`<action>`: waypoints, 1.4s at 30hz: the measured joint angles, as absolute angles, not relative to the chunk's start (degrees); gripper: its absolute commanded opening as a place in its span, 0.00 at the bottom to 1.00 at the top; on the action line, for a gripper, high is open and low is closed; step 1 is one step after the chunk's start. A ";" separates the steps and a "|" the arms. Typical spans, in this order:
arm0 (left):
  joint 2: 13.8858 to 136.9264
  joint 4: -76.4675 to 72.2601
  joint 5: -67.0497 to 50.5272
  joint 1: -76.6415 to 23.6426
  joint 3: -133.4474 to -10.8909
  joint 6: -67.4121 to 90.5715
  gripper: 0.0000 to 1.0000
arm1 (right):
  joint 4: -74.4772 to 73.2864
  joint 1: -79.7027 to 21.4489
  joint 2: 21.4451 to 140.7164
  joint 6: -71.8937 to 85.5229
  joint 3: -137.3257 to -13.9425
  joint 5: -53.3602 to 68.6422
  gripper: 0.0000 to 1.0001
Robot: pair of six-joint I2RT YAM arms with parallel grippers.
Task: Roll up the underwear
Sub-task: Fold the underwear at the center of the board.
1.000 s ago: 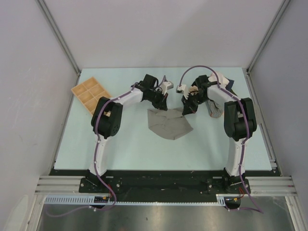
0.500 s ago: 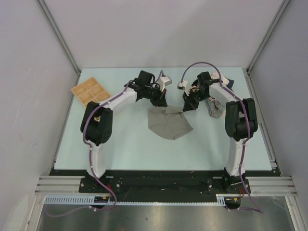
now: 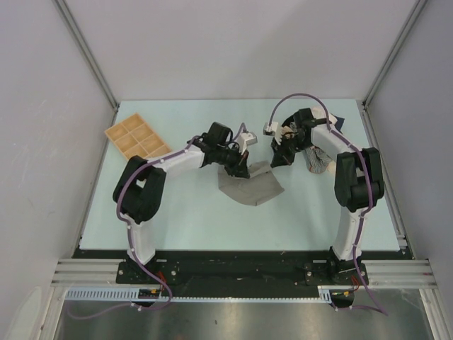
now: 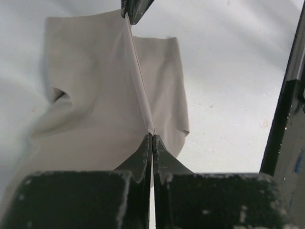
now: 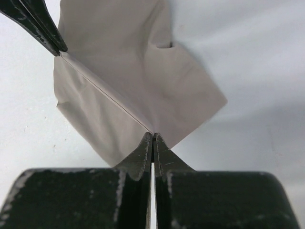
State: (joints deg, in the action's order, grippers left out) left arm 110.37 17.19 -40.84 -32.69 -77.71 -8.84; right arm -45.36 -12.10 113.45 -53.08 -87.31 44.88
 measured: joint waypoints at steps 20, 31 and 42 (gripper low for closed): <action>109.34 10.83 -41.21 -37.63 -70.94 -3.42 0.00 | -49.87 -11.40 111.22 -61.52 -80.90 44.03 0.00; 109.34 8.93 -41.23 -39.38 -69.21 -1.65 0.00 | -51.37 -11.40 111.18 -63.35 -78.39 43.13 0.00; 110.30 7.88 -40.91 -40.80 -68.66 -0.73 0.37 | -52.12 -11.40 111.18 -64.58 -76.82 41.12 0.26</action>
State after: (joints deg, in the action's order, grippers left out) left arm 110.30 7.88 -40.91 -40.80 -68.66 -0.73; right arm -52.12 -11.40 111.18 -64.58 -76.82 41.12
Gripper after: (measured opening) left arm 0.209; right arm 0.161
